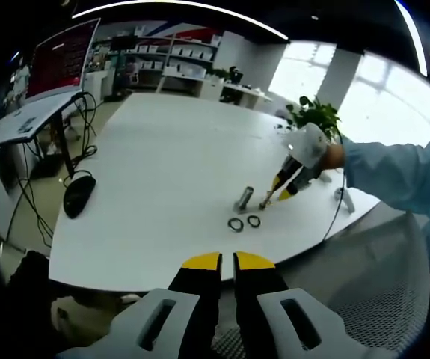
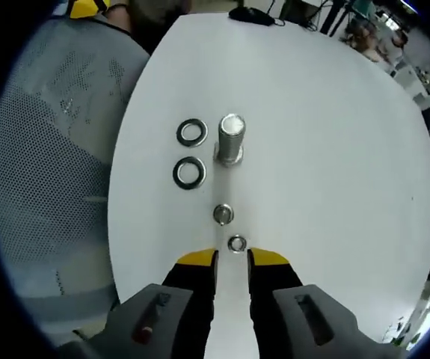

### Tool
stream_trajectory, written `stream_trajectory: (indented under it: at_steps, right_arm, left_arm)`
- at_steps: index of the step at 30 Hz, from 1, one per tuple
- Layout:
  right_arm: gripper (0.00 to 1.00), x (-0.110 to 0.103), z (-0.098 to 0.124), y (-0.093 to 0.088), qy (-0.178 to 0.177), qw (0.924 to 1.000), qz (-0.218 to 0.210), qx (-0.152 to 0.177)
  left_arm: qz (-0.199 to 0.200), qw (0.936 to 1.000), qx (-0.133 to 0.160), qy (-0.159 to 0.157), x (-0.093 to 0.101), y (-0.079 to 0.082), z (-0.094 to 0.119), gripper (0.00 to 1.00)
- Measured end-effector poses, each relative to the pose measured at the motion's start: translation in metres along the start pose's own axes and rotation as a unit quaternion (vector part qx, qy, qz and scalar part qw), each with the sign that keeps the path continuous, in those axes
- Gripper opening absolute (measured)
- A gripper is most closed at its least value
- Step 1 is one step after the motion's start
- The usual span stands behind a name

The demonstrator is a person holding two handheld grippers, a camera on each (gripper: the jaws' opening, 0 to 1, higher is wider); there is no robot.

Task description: Place the washer onto the threaded stud by aligning its center hole with the stud, sliding it down to the base, and recovering from edge contact or off-axis alignment until the washer reaches the visible bottom stop.

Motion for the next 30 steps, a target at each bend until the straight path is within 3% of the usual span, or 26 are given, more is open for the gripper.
stream_trajectory:
  at_steps: [6, 16, 21, 23, 30]
  right_arm:
    - [0.16, -0.013, -0.004, -0.019, 0.019, 0.9988, -0.044, 0.007]
    - [0.16, -0.024, -0.013, -0.027, 0.028, 0.997, -0.072, 0.008]
    - [0.16, -0.024, -0.015, -0.025, 0.035, 0.9971, -0.067, 0.004]
    - [0.14, -0.023, -0.015, -0.021, 0.036, 0.9982, -0.044, 0.017]
    - [0.14, -0.016, -0.013, -0.02, 0.038, 0.998, -0.05, 0.008]
  left_arm:
    - [-0.001, 1.0, -0.002, -0.001, 0.0, 0.0, 0.0, 0.03]
    - [-0.003, 1.0, -0.006, -0.002, 0.001, -0.001, 0.0, 0.03]
    - [-0.003, 1.0, -0.007, -0.003, 0.0, -0.001, 0.0, 0.03]
    - [-0.003, 1.0, -0.007, -0.003, 0.0, -0.001, 0.0, 0.03]
    - [-0.003, 1.0, -0.006, -0.004, 0.001, -0.001, -0.001, 0.03]
Point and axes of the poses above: the point that each gripper's makers call its tool centre point, and the gripper's own axes: z roughly backward along the fingers, x roughly to its right, y roughly out of its top, the point moved 9 cm from there along z, roughly backward along the fingers, and after that the axes turned 3 degrees about x, right-handed, at the moved point
